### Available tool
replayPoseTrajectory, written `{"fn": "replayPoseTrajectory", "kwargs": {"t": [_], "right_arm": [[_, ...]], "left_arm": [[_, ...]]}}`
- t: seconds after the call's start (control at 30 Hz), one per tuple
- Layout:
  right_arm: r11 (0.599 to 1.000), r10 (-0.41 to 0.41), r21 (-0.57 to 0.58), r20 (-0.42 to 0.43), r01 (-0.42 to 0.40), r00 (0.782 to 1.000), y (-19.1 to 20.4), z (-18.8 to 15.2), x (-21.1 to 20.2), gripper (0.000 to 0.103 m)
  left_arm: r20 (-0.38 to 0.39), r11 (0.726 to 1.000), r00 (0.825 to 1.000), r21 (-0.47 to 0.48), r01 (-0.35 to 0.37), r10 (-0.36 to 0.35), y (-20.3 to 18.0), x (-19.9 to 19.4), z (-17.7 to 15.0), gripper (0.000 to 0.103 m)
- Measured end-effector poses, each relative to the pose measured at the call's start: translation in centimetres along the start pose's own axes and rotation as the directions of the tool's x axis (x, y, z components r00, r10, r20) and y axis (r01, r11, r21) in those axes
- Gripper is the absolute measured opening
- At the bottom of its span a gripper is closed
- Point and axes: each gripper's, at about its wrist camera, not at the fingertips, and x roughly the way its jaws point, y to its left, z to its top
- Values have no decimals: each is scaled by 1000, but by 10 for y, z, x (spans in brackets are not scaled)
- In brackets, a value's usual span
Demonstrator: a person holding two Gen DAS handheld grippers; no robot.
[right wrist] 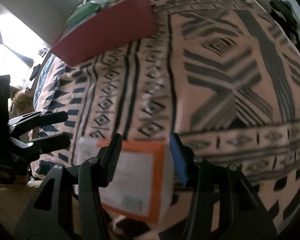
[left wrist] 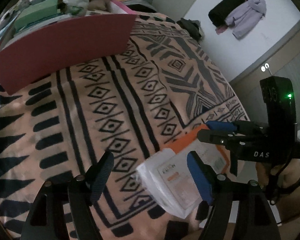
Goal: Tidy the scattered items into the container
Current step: 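Move both grippers down to the white-and-orange tissue pack on the blanket, then pinch the ends of the white-and-orange tissue pack with both grippers, then lift the tissue pack with both grippers off the blanket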
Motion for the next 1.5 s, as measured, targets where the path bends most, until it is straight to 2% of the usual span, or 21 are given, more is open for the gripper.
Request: {"fn": "replayPoseTrajectory", "kwargs": {"t": [0.4, 0.73, 0.83, 0.93, 1.1, 1.17, 1.33, 1.43, 1.5], "right_arm": [[999, -21, 48, -8, 21, 1000, 1, -24, -3, 53], [993, -38, 109, 16, 36, 999, 5, -43, -8, 55], [991, -9, 134, 21, 7, 1000, 0, -44, -8, 55], [995, 8, 95, -9, -7, 1000, -2, -42, -3, 55], [991, 116, 71, -65, -111, 991, -17, -36, 8, 59], [986, 158, 63, -86, -153, 984, -22, -36, 10, 59], [980, 197, 8, -127, -197, 972, -22, -37, 14, 59], [979, 194, -32, -130, -200, 972, -19, -35, 9, 55], [976, 204, -54, -117, -212, 972, -17, -33, 2, 52]], "left_arm": [[-29, 1000, 999, 10, 27, -26, -4, 1, -26, 77], [-87, 994, 992, -67, 89, -95, 6, 9, -56, 77], [-109, 989, 988, -111, 101, -113, 7, 17, -57, 77], [-105, 978, 986, -174, 113, -133, 7, 25, -55, 77], [-102, 956, 985, -273, 107, -139, 1, 47, -52, 74], [-94, 941, 982, -314, 126, -163, -1, 54, -53, 68], [-66, 908, 988, -407, 104, -143, -1, 55, -54, 67], [-42, 902, 993, -425, 83, -112, -4, 46, -53, 64], [-5, 909, 997, -412, 64, -73, -8, 34, -50, 61]]}}
